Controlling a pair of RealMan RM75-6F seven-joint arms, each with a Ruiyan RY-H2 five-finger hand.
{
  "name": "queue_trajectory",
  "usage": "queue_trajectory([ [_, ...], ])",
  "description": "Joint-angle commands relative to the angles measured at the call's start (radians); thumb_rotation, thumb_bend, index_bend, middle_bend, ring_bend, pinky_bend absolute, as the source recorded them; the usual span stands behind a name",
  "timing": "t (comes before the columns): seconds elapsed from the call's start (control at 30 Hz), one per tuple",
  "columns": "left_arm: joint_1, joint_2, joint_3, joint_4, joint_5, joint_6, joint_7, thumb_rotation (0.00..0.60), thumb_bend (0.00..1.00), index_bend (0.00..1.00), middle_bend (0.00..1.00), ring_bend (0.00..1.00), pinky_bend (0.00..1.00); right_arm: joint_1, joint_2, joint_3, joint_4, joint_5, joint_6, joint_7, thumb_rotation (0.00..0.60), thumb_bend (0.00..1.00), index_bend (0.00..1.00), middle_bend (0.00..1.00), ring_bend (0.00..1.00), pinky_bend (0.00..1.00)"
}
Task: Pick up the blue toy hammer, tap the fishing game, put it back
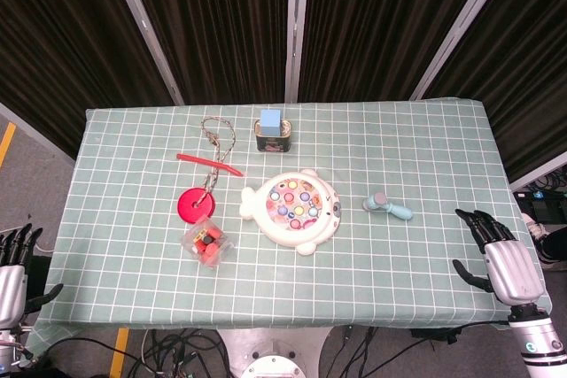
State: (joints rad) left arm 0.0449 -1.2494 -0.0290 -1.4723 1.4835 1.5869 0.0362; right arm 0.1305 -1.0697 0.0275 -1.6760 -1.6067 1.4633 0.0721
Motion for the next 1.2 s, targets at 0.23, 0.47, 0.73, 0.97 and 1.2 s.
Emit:
queue_trajectory([
  [0.23,0.002,0.0,0.003,-0.001,0.004,0.003,0.002,0.6,0.04,0.1,0.03,0.01,0.0,0.001,-0.001,-0.001,0.002,0.0,-0.003,0.001,0.6,0.18,0.1,0.17,0.1,0.22],
  [0.47,-0.002,0.004,0.0,-0.005,0.01,0.005,0.004,0.6,0.04,0.1,0.03,0.01,0.0,0.038,0.021,0.023,-0.05,0.053,-0.073,-0.046,0.6,0.18,0.09,0.17,0.1,0.22],
  [0.73,-0.004,-0.006,0.001,0.008,0.008,-0.004,-0.006,0.6,0.04,0.1,0.03,0.01,0.0,0.193,0.0,0.097,-0.073,0.239,-0.335,-0.128,0.6,0.16,0.09,0.17,0.1,0.22],
  [0.97,-0.011,-0.014,0.0,0.026,0.0,-0.023,-0.021,0.6,0.04,0.1,0.03,0.01,0.0,0.3,-0.109,0.145,0.012,0.428,-0.467,-0.244,0.6,0.16,0.09,0.17,0.1,0.22],
  [1.2,-0.018,-0.02,0.0,0.045,0.0,-0.035,-0.037,0.6,0.04,0.1,0.03,0.01,0.0,0.403,-0.253,0.176,0.172,0.609,-0.565,-0.339,0.6,0.15,0.19,0.24,0.11,0.23],
])
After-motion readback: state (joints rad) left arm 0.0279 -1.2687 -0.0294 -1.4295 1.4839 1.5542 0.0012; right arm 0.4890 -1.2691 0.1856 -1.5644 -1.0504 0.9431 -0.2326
